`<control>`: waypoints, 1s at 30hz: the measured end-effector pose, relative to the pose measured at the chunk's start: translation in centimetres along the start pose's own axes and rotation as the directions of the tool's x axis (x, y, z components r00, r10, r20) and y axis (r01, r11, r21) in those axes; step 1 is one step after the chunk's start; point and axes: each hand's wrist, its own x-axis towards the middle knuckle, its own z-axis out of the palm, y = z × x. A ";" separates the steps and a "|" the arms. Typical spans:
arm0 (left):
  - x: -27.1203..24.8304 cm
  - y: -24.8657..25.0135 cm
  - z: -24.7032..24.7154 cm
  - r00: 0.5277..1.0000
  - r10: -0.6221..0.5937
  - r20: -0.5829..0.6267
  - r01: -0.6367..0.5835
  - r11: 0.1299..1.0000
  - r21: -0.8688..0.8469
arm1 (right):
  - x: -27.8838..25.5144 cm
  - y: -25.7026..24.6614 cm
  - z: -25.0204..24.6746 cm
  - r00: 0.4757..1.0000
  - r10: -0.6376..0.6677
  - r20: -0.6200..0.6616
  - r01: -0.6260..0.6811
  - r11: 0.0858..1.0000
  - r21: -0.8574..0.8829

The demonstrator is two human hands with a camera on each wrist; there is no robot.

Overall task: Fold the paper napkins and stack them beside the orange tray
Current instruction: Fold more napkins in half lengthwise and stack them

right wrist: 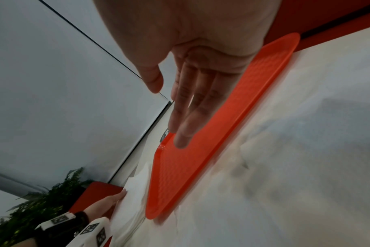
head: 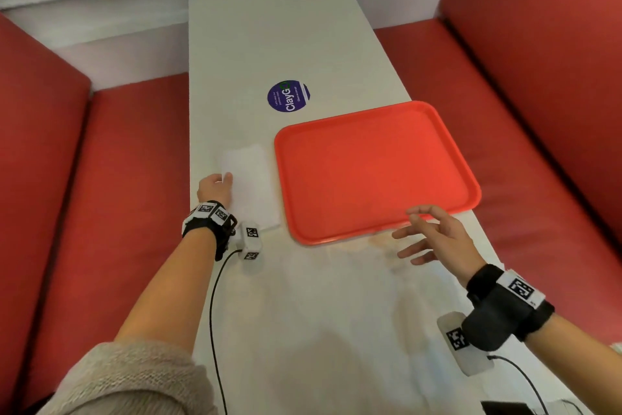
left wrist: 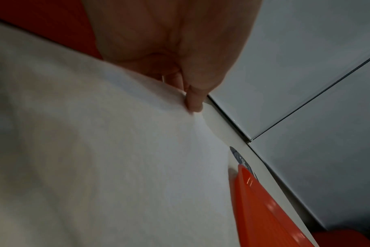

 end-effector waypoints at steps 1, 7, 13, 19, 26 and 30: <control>-0.2 0.0 -0.1 1.000 -0.010 -0.002 0.010 1.000 -0.005 | 0.0 0.1 -0.4 1.000 -0.001 -0.007 0.001 1.000 -0.009; -4.1 -0.6 -0.3 0.989 0.082 -0.123 -0.064 0.987 0.146 | -1.2 2.4 -5.3 0.988 -0.039 -0.148 0.009 0.980 -0.198; -16.7 -2.4 6.2 0.892 0.451 -0.002 -0.450 0.890 0.068 | -2.5 8.5 -10.8 0.982 0.011 -0.189 -0.130 0.767 -0.629; -29.2 -1.6 15.1 0.777 0.447 0.443 -0.492 0.871 -0.015 | -4.4 11.7 -10.1 0.995 0.003 -0.095 -0.073 0.664 -0.744; -29.4 0.2 19.3 0.813 0.296 0.501 -0.499 0.797 0.340 | -4.6 13.0 -10.1 0.998 -0.024 -0.060 -0.023 0.738 -0.675; -28.9 0.3 19.4 0.833 0.310 0.458 -0.429 0.885 0.182 | -4.3 13.5 -10.7 0.999 -0.032 -0.043 -0.004 0.748 -0.664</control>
